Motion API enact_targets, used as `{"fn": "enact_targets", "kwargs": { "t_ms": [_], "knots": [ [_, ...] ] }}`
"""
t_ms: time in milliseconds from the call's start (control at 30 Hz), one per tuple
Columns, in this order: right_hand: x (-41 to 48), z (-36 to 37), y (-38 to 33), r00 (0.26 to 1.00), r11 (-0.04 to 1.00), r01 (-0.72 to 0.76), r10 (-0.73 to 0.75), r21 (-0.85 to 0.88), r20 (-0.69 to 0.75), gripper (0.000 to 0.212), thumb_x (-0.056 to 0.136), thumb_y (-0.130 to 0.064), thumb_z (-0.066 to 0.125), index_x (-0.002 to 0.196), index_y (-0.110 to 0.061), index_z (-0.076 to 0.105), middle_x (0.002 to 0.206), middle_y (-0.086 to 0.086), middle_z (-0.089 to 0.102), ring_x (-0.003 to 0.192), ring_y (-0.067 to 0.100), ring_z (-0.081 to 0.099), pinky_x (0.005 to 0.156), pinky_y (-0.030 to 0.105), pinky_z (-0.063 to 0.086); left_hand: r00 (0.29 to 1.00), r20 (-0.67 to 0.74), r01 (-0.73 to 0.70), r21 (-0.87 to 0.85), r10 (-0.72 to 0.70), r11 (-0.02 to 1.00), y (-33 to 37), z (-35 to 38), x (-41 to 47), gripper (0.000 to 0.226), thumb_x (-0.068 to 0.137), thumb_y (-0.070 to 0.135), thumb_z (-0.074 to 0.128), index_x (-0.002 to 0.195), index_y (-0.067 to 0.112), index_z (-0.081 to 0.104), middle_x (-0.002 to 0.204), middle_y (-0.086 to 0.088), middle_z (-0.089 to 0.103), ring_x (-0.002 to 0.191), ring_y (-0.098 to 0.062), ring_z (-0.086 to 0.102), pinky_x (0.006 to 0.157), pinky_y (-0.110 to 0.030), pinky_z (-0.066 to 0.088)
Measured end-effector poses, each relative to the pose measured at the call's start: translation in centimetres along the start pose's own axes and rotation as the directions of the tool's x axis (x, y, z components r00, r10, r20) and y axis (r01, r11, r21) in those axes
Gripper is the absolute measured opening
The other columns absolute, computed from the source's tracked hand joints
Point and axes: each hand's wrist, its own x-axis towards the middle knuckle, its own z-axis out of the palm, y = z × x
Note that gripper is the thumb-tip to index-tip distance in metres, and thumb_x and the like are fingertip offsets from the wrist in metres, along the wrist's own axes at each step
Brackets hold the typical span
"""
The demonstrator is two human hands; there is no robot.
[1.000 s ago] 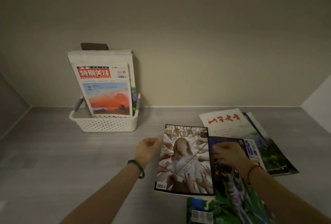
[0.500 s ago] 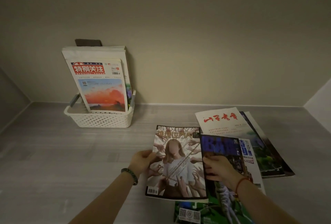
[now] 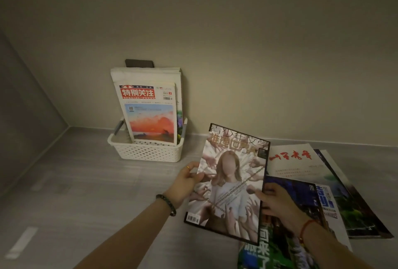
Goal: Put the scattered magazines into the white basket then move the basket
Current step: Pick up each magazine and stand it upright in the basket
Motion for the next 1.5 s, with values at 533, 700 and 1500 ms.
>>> {"fn": "enact_targets", "kwargs": {
  "t_ms": [533,700,1500],
  "knots": [
    [3.0,18.3,-22.2,0.805,0.806,0.591,-0.591,-0.022,-0.04,0.024,0.082,-0.006,0.062,0.102,0.005,0.065,0.099,0.019,0.069,0.087,0.029,0.066,0.079,0.041,0.056,0.752,-0.471,-0.356,0.299,0.461,0.885,16.4,-20.3,3.5,0.011,0.077,0.007,0.069,0.086,0.009,0.062,0.071,0.0,0.065,0.054,0.004,0.063,0.055,-0.008,0.05],
    [5.9,22.9,-22.5,0.825,0.832,0.552,-0.554,-0.047,-0.112,0.024,0.08,-0.006,0.064,0.102,0.003,0.067,0.1,0.021,0.07,0.084,0.025,0.067,0.079,0.034,0.056,0.76,-0.506,-0.262,0.335,0.408,0.905,14.9,-24.6,7.2,0.016,0.074,0.01,0.072,0.087,0.005,0.064,0.069,-0.002,0.064,0.063,-0.009,0.06,0.056,-0.012,0.049],
    [11.1,25.8,-17.0,0.879,0.911,0.382,-0.41,-0.153,-0.245,0.013,0.07,-0.007,0.074,0.065,-0.017,0.068,0.071,0.009,0.069,0.069,0.022,0.066,0.075,0.035,0.057,0.773,-0.556,-0.071,0.403,0.306,0.912,8.4,-26.9,12.5,0.028,0.07,0.014,0.077,0.058,0.017,0.052,0.063,0.001,0.057,0.073,-0.027,0.062,0.076,-0.041,0.057]
  ]
}}
